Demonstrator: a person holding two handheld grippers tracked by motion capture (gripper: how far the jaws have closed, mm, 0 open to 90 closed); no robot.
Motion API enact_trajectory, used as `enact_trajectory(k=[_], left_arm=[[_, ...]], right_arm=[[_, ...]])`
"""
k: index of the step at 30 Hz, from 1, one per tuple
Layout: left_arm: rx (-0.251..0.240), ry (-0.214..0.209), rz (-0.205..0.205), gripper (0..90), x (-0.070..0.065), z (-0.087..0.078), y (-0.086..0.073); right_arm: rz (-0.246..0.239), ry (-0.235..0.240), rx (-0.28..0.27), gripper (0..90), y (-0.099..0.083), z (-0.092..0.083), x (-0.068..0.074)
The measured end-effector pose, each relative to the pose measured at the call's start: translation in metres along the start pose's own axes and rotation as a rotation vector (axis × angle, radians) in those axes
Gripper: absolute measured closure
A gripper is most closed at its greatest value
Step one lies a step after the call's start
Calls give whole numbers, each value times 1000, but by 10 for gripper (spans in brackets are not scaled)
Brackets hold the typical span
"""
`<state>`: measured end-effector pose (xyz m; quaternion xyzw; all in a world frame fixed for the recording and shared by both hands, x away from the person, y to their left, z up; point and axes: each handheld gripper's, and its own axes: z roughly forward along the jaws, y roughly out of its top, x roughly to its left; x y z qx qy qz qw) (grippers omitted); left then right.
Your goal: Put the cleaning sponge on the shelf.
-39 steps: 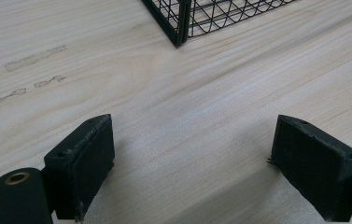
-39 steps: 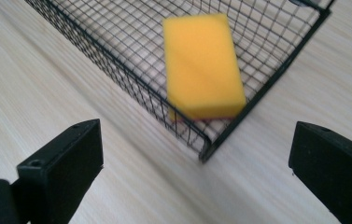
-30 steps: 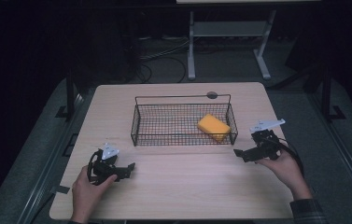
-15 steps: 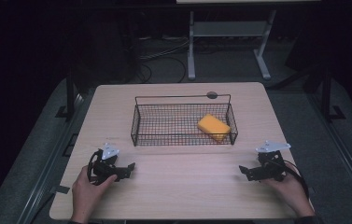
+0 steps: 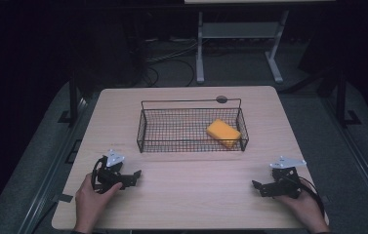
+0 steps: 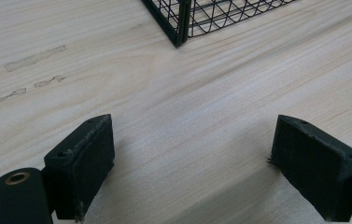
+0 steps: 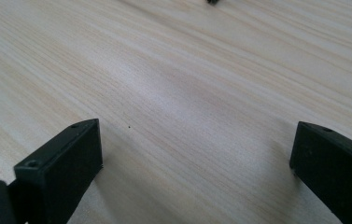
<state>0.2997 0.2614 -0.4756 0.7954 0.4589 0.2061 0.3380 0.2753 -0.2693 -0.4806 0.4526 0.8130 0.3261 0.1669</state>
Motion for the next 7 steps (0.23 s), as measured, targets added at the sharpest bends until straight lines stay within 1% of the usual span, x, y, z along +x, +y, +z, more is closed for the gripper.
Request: enact_trajectory(k=[3, 7], left_arm=[[0, 0, 0, 125, 0, 0, 0], [0, 0, -1, 125, 0, 0, 0]], right_arm=[[4, 2, -30, 18, -4, 0, 0], [6, 1, -29, 18, -4, 0, 0]])
